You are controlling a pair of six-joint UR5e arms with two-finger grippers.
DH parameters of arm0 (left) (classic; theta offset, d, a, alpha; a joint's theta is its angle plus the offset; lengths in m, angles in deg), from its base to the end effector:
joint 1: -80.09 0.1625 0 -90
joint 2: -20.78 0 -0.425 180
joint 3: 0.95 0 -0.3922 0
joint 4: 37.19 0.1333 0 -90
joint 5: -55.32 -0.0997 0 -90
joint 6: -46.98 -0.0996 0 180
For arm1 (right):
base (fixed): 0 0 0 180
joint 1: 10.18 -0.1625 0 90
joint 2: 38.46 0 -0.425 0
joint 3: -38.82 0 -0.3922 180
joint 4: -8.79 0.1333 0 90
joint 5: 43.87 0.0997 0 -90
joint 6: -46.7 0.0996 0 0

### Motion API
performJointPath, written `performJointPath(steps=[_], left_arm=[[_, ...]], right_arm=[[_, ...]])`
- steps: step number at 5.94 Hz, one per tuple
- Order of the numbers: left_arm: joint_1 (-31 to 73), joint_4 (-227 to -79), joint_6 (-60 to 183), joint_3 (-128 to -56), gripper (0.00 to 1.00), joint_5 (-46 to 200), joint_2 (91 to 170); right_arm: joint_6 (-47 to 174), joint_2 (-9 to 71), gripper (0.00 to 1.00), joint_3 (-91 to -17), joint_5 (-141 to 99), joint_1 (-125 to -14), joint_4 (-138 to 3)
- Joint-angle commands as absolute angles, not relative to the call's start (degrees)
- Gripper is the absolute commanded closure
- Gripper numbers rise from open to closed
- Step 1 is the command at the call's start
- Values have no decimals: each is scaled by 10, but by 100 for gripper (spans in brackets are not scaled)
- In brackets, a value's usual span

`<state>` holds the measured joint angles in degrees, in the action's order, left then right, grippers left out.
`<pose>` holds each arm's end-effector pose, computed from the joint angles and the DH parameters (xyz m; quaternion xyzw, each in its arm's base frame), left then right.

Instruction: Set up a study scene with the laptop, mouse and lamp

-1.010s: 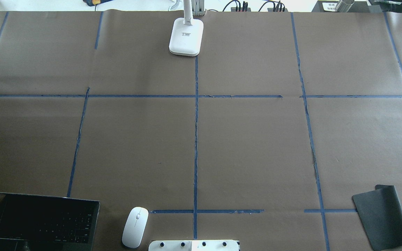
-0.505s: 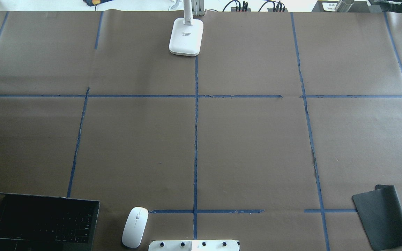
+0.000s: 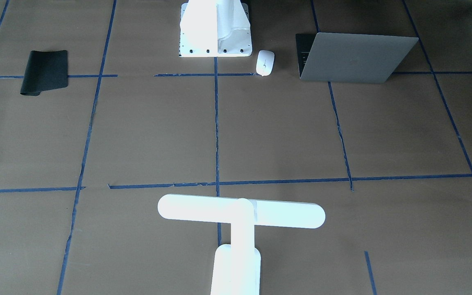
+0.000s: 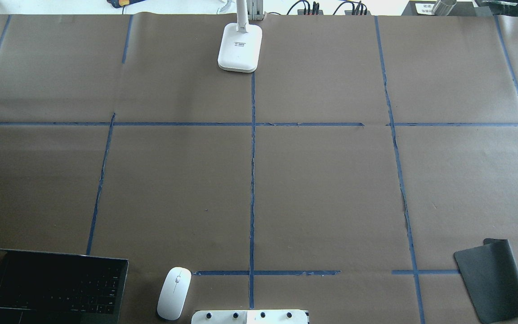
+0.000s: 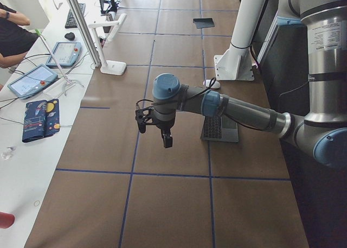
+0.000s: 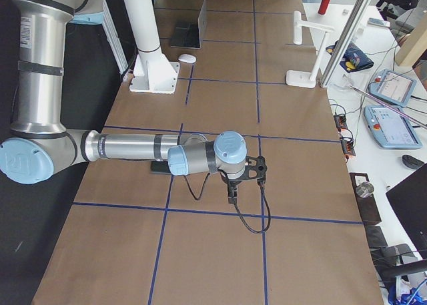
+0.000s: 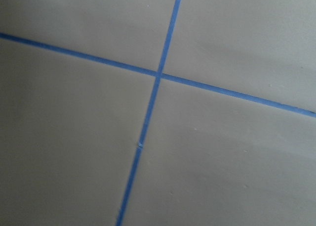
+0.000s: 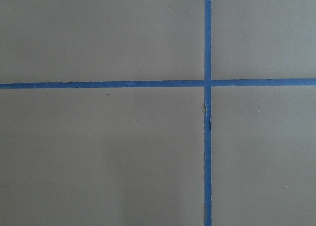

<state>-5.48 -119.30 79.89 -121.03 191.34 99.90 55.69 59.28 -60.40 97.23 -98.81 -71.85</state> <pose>-0.0304 -0.4051 0.4991 -0.0386 0.3976 -0.1880 0.8973 0.0451 -0.4457 0.6162 0.0461 -0.4353 0.0190 0.8989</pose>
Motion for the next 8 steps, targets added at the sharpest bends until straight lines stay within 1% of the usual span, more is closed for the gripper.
performJointPath(steps=[1,2,3,5,6,7,8], left_arm=[[7,-1181,962,-1337,0,1912,932],[38,-1184,1024,-1369,0,1912,915],[62,-1190,1086,-1384,0,1911,908],[150,-1208,1313,-1436,0,1887,908],[244,-1266,1484,-1443,0,1824,912],[398,-1281,1666,-1446,0,1689,924],[470,-1279,1750,-1448,0,1630,931]], right_arm=[[557,594,0,-603,996,-989,-719],[557,596,0,-603,999,-989,-719],[557,601,0,-605,999,-989,-718],[564,601,0,-603,997,-989,-718],[563,601,0,-602,997,-989,-718],[563,600,0,-603,997,-989,-718],[562,597,0,-602,997,-992,-718]])
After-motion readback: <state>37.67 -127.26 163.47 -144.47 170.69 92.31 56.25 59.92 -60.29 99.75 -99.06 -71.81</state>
